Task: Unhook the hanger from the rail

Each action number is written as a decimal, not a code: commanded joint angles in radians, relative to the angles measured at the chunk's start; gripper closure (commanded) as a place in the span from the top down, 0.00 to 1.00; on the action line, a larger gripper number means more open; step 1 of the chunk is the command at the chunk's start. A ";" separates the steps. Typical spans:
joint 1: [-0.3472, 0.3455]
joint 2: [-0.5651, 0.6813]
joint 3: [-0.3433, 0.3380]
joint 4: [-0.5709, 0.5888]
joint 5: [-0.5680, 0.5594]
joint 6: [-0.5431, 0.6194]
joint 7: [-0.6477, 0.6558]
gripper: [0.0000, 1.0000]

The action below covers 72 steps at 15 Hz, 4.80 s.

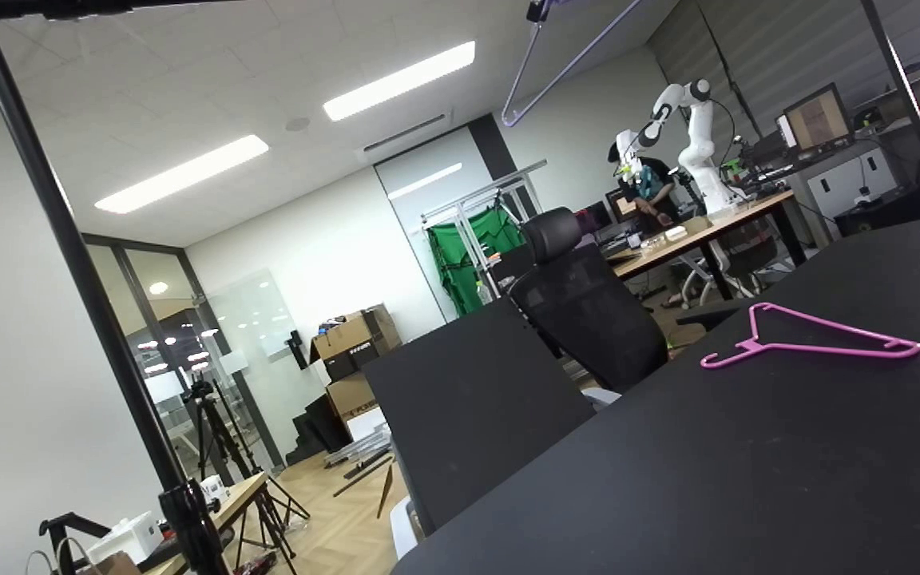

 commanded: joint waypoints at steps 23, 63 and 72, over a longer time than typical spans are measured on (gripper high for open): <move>-0.010 0.007 -0.034 0.139 0.027 -0.165 0.104 0.02; -0.086 -0.066 0.052 -0.042 0.164 -0.817 -0.158 0.02; -0.088 -0.044 0.056 -0.030 0.174 -0.816 -0.157 0.06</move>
